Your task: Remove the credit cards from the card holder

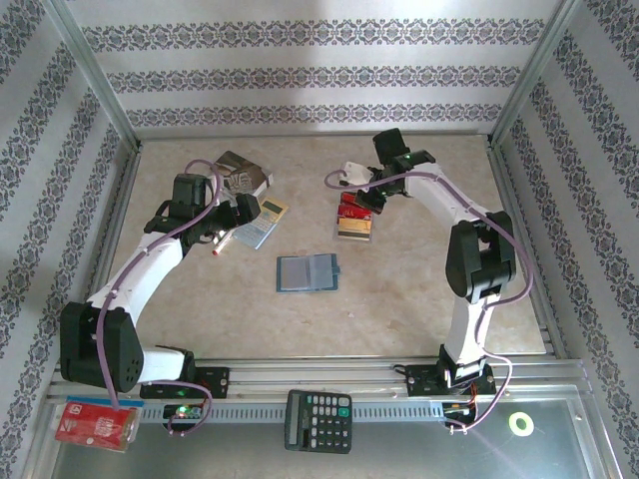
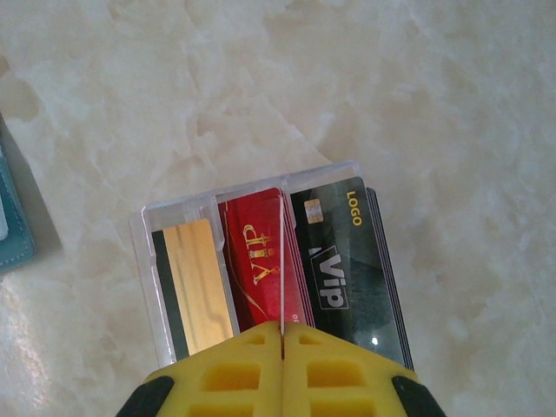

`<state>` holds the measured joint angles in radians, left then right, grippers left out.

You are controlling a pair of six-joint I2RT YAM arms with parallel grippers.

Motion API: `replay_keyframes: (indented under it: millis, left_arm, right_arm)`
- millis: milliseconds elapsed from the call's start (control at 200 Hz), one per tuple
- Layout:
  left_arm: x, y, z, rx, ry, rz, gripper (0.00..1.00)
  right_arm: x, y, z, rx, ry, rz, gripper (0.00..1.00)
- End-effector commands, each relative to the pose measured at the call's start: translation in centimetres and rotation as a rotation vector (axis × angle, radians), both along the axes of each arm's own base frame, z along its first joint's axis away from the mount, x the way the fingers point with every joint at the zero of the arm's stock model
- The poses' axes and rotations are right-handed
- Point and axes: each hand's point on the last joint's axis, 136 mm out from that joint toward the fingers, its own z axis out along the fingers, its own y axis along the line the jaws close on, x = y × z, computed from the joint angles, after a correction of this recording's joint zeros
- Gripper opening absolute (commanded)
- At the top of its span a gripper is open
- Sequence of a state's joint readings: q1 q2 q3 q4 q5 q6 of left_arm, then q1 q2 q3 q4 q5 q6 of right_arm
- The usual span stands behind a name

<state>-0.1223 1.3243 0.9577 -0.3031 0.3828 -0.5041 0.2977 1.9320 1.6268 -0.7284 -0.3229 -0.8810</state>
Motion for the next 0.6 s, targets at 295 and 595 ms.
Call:
replay_keyframes:
  millis: [295,595]
  left_arm:
    - [-1.2,0.8,-1.9,0.042,0.058,-0.005,1.0]
    - [-1.4,0.9,-2.5,0.049,0.077,0.001,1.0]
  right_arm:
    - [-0.1,0.0,-1.3,-0.078,0.061,0.077,0.0]
    - [0.1,1.5,-2.1,-0.086,0.074,0.141,0.0]
